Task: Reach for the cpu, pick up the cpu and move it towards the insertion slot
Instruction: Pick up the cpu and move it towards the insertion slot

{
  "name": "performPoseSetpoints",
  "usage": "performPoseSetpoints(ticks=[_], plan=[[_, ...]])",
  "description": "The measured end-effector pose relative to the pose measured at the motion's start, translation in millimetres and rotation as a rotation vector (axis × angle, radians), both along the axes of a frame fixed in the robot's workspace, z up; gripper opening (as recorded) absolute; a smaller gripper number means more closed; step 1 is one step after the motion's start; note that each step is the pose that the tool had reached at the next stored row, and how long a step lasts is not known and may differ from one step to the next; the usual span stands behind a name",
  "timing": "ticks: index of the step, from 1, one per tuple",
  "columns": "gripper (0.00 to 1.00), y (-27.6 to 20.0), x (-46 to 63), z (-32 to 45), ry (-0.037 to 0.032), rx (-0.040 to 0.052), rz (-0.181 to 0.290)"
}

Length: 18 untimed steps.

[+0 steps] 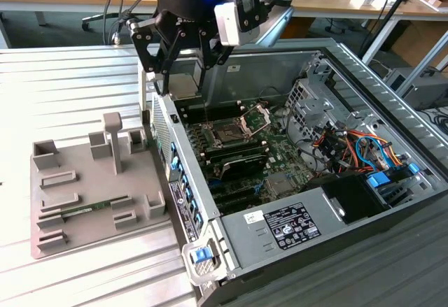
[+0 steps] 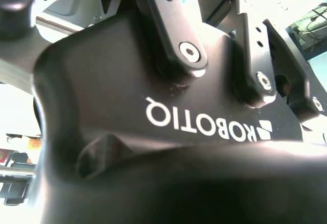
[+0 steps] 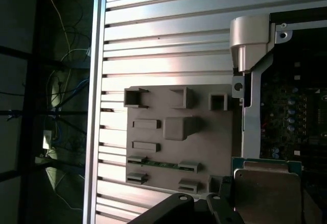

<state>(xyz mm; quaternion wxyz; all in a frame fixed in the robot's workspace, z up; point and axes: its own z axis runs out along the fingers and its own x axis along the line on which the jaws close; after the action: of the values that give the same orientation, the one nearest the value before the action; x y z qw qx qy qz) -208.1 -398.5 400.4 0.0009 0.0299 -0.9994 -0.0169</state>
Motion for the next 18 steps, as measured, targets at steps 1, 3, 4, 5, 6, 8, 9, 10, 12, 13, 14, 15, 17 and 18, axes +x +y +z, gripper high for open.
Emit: performPoseSetpoints(ticks=[1, 3, 4, 5, 6, 8, 9, 10, 12, 13, 14, 15, 17, 18], plan=[[0.55, 0.0, 0.8, 0.0, 0.0000, -0.0001, 0.000], [0.55, 0.0, 1.9, 0.0, 0.0000, -0.0001, 0.000], [0.55, 0.0, 2.5, 0.0, 0.0000, -0.0001, 0.000], [0.55, 0.0, 3.2, 0.0, 0.0000, 0.0000, 0.000], [0.55, 0.0, 3.8, 0.0, 0.0000, -0.0001, 0.000], [0.55, 0.0, 5.4, 0.0, 0.0000, -0.0001, 0.000], [0.55, 0.0, 5.9, 0.0, 0.0000, -0.0001, 0.000], [0.55, 0.0, 6.6, 0.0, 0.0000, -0.0001, 0.000], [0.55, 0.0, 7.6, 0.0, 0.0000, -0.0001, 0.000], [0.55, 0.0, 8.1, 0.0, 0.0000, -0.0001, 0.000], [0.55, 0.0, 8.8, 0.0, 0.0000, -0.0001, 0.000], [0.55, 0.0, 9.4, 0.0, 0.0000, -0.0001, 0.000], [0.55, 0.0, 11.0, 0.1, 0.0000, -0.0001, 0.000], [0.55, 0.0, 11.5, 0.0, 0.0000, -0.0001, 0.000]])
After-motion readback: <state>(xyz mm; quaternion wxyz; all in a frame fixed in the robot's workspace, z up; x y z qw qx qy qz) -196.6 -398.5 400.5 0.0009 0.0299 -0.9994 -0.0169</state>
